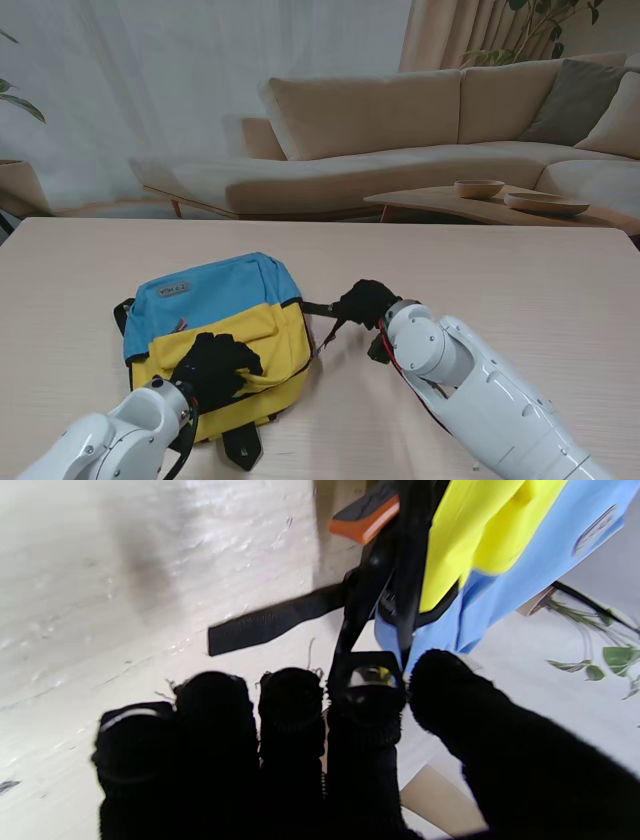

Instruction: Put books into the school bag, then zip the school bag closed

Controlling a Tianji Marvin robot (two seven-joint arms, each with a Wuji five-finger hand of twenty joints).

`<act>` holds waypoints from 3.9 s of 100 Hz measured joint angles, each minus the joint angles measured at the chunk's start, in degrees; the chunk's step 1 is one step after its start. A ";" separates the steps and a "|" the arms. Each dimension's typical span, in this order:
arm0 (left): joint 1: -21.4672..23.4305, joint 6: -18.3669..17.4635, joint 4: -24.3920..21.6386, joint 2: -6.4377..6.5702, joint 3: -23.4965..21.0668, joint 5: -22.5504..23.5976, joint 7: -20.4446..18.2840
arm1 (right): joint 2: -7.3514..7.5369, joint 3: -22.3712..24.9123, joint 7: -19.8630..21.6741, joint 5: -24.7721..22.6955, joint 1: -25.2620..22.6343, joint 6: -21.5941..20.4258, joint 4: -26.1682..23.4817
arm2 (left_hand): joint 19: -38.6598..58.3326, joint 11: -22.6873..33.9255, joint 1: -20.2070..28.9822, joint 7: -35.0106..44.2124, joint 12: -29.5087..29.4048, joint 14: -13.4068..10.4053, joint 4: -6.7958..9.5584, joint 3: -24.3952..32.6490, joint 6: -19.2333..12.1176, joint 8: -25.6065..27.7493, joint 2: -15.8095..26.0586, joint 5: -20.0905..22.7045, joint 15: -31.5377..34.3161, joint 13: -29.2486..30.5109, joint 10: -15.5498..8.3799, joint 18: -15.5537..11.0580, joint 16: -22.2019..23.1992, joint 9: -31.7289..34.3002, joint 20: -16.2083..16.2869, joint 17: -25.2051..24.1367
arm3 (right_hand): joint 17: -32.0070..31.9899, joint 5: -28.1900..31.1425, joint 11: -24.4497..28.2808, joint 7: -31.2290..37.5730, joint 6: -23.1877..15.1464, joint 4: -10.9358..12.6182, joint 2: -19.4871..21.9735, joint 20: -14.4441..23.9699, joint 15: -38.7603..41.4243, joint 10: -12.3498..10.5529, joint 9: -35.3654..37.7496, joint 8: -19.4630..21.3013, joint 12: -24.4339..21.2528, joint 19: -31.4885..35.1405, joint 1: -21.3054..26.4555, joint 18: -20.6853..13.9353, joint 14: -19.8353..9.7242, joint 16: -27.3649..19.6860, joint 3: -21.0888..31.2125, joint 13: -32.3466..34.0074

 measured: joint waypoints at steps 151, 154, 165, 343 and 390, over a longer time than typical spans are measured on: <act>12.29 -11.34 -4.51 -1.24 -12.63 -10.28 9.58 | -2.65 2.66 -5.76 0.84 1.13 -1.22 -1.36 | -11.03 -9.68 -22.42 -19.17 -13.76 -0.11 0.76 -12.50 -3.49 -30.66 5.02 -18.59 -7.62 -1.72 0.01 0.00 -3.01 -10.20 0.26 -0.67 | -22.40 -39.56 -18.79 -40.25 -1.94 0.24 3.87 -0.91 -27.91 1.61 -18.82 -45.92 -16.50 -13.28 -1.49 0.59 1.18 -4.07 -8.88 -18.79; 11.79 -11.54 -3.98 -1.49 -12.81 -11.33 10.16 | -2.19 3.33 -5.34 0.20 0.07 -2.04 -2.90 | -11.50 -9.96 -22.42 -19.22 -13.94 -0.11 0.76 -12.50 -3.49 -30.98 5.03 -18.59 -7.83 -2.07 0.01 0.00 -3.28 -10.20 0.26 -0.73 | -23.35 -39.56 -20.17 -40.23 -1.92 0.24 3.87 -1.59 -29.70 1.61 -19.79 -46.07 -18.12 -14.69 -1.49 0.66 0.86 -4.54 -8.87 -19.75; 8.35 -12.85 -0.68 -2.12 -13.01 -17.02 10.46 | -0.83 5.81 -4.16 -4.26 -3.69 -5.15 -7.56 | -15.54 -11.33 -22.42 -19.98 -15.23 -0.08 0.78 -13.13 -3.49 -31.96 5.08 -18.58 -9.99 -2.38 0.09 0.11 -4.37 -10.20 0.27 -0.78 | -27.42 -41.76 -25.68 -39.41 -1.89 0.24 3.87 -5.25 -38.55 1.59 -24.17 -46.51 -22.86 -21.36 -1.49 0.71 -0.90 -7.76 -8.87 -23.08; -13.69 -4.88 14.40 -5.20 2.27 -42.14 15.11 | 0.16 16.97 -7.78 7.45 -23.65 -30.89 -12.56 | -30.31 -17.01 -22.55 -26.64 -22.49 -4.89 0.81 -16.02 0.79 -44.43 8.71 -20.91 -18.97 -7.49 -0.67 -2.69 -19.88 -16.69 -23.85 0.90 | -52.64 -64.72 -55.57 -65.30 -7.76 2.06 10.26 -25.52 -79.48 -13.09 -54.70 -47.79 -37.06 -78.44 -4.45 -19.15 -22.32 -24.44 -13.93 -55.68; -13.51 -5.91 14.07 -5.25 2.20 -42.51 15.22 | 0.45 17.17 -6.16 8.26 -23.25 -32.46 -12.03 | -30.32 -17.01 -22.55 -25.93 -22.49 -4.89 0.81 -15.91 0.79 -44.43 8.71 -20.91 -18.97 -7.49 -0.67 -2.70 -19.89 -16.69 -24.41 0.91 | -50.67 -64.72 -56.33 -65.78 -9.14 2.05 10.31 -23.75 -80.12 -13.74 -54.70 -47.34 -37.62 -84.18 -4.45 -20.84 -23.63 -25.95 -15.13 -55.68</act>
